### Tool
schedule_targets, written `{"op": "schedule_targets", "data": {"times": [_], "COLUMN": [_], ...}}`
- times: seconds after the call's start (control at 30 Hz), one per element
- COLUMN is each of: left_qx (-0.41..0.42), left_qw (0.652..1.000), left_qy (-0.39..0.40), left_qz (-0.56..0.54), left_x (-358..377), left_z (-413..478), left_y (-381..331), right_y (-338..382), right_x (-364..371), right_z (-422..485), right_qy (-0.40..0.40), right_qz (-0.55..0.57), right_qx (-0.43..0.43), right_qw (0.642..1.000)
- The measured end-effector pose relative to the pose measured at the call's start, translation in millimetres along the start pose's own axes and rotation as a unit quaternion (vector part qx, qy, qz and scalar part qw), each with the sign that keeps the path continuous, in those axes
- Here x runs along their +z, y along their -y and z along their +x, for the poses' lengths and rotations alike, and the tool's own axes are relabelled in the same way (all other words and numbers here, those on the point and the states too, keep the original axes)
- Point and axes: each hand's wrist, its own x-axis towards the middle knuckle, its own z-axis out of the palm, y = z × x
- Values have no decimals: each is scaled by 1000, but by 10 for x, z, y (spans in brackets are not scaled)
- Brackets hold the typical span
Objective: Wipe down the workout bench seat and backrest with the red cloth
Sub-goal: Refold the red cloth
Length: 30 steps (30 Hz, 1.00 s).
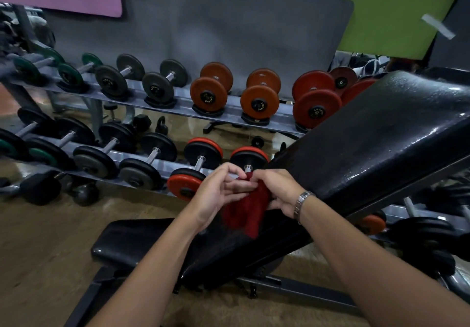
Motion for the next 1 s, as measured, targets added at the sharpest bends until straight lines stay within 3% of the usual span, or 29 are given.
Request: {"op": "schedule_targets", "data": {"times": [0.1, 0.2, 0.3, 0.4, 0.53, 0.77, 1.0], "left_qx": [53, -31, -200, -284, -279, -351, -244], "left_qw": [986, 952, 956, 953, 947, 923, 960], "left_qy": [-158, -285, -205, -94, -41, 43, -52], "left_qz": [-17, 108, 57, -43, -152, -154, -124], "left_x": [-39, -118, -142, -147, -157, -161, -99], "left_z": [25, 71, -15, -112, -122, -107, -2], "left_y": [31, 223, 317, 312, 207, 113, -8], "right_y": [-35, -25, -16, -37, -41, -62, -58], "right_x": [-56, -109, -127, -130, -131, -172, -162], "right_z": [52, 47, 55, 73, 24, 12, -45], "right_qy": [-12, -6, -8, -2, 47, 74, 110], "right_qz": [66, 117, 153, 174, 176, 220, 197], "right_qx": [6, 30, 57, 75, 74, 25, 30], "right_qw": [998, 993, 987, 982, 980, 972, 974]}}
